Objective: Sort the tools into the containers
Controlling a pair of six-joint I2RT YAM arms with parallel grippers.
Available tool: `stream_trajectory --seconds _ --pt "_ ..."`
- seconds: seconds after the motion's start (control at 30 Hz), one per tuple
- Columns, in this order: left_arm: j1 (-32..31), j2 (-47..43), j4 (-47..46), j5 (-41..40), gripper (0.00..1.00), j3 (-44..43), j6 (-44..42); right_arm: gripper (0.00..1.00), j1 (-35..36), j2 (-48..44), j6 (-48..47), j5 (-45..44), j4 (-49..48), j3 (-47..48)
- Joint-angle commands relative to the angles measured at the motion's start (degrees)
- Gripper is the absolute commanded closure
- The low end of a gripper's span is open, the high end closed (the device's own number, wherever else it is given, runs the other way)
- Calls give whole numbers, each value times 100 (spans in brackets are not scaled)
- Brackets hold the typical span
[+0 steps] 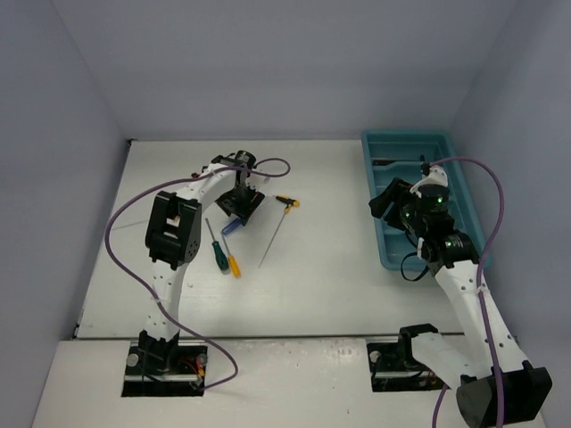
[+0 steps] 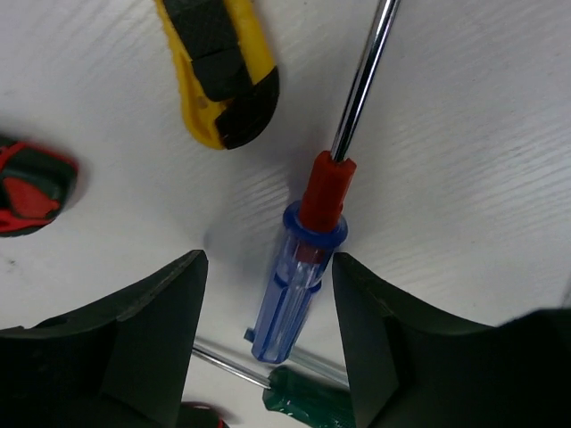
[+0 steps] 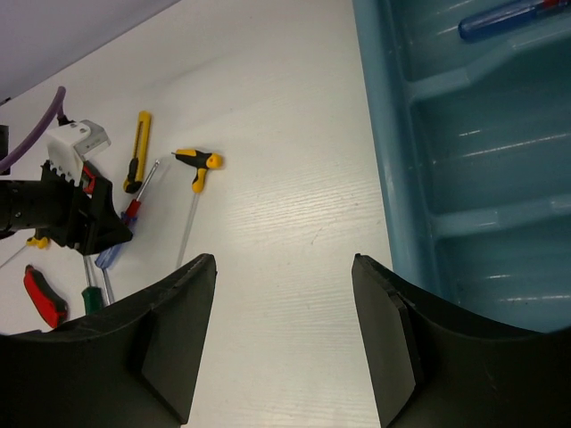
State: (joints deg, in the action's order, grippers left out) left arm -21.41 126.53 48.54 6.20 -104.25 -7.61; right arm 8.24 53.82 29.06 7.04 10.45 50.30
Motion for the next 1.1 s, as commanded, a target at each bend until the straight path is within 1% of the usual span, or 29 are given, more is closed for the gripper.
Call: stream_trajectory --seconds 0.0,0.07,0.1,0.13,0.17,0.2,0.23,0.33,0.43,0.57,0.67,0.73,0.83,0.93,1.0,1.07 --pt "-90 -108 26 149 49 -133 -48 41 10 -19 -124 168 -88 34" --pt "-108 -26 24 204 59 -70 4 41 2 5 -137 200 -70 75" --pt "-109 -3 18 272 66 -49 25 41 8 38 -144 208 -76 109" --pt "-114 3 11 321 77 -43 36 41 10 71 -147 228 -78 129" --pt "-118 -2 7 361 85 -42 40 41 8 93 -147 250 -78 147" --pt "-120 -51 7 424 89 -41 52 41 2 109 -143 276 -78 176" --pt "-126 -163 7 525 98 -35 88 41 2 156 -131 318 -78 212" --pt "-170 -644 -137 804 100 -28 376 41 2 273 -3 623 -88 396" --pt "-256 -1437 -433 1574 100 -19 773 40 51 421 106 959 -110 629" --pt "-547 -2180 -1255 2324 100 211 1496 38 308 600 134 1184 -252 1054" --pt "-792 -2662 -2059 2499 100 523 2361 37 672 793 151 1320 -481 1340" --pt "-977 -2825 -2817 2654 100 848 2920 37 849 947 135 1379 -704 1529" --pt "-1194 -3044 -3595 2766 100 1123 3459 37 1174 1136 136 1352 -930 1725" --pt "-1279 -3162 -4092 2942 100 1261 3853 37 1392 1316 159 1333 -1064 1871" --pt "-1309 -3177 -4187 3015 100 1268 3975 37 1546 1403 123 1297 -1336 1936" --pt "-1316 -3169 -4211 3094 100 1216 4038 37 1645 1470 94 1254 -1392 1997"
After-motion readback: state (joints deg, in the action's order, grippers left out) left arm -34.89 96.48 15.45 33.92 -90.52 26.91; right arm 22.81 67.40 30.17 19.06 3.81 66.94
